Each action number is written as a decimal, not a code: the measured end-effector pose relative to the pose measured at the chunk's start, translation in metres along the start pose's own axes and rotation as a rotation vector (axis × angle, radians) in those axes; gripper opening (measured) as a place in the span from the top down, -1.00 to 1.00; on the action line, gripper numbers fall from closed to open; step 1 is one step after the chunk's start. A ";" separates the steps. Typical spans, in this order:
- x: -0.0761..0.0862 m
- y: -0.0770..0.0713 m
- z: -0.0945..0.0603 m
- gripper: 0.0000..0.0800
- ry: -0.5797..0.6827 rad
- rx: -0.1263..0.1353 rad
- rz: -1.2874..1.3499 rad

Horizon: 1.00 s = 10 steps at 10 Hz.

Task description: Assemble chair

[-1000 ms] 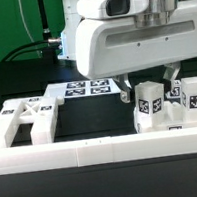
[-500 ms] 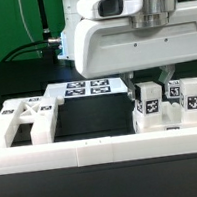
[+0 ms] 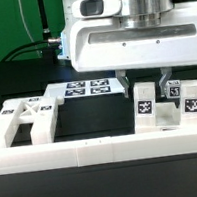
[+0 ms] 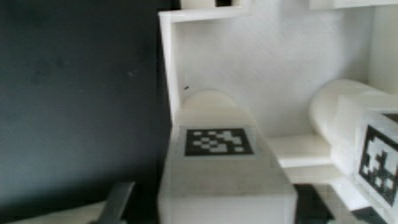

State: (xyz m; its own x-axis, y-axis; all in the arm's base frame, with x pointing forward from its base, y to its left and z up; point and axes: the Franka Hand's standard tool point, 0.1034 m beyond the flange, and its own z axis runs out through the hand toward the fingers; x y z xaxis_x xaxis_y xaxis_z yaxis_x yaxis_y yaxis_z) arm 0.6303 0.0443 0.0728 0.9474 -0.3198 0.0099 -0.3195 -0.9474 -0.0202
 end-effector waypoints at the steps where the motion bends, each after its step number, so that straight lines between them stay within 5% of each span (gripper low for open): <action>1: 0.000 0.000 0.000 0.16 -0.001 0.000 0.021; 2: -0.001 0.000 0.001 0.16 -0.002 -0.001 0.022; 3: 0.000 0.000 0.001 -0.32 -0.001 0.000 0.022; 4: 0.000 -0.002 -0.004 -0.32 0.004 0.004 0.021; 5: 0.001 -0.005 -0.013 -0.56 0.013 0.013 0.018; 8: -0.012 0.004 -0.040 -0.62 0.026 0.032 -0.004; 10: -0.019 0.009 -0.038 -0.62 0.020 0.030 0.001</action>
Offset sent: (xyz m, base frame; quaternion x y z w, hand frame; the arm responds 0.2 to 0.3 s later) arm -0.0045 0.0047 0.0122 0.0055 -0.0032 0.0237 0.9997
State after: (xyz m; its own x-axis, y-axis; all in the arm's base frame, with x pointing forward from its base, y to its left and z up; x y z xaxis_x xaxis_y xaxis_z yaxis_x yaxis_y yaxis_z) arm 0.6091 0.0408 0.1108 0.9466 -0.3210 0.0299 -0.3193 -0.9463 -0.0504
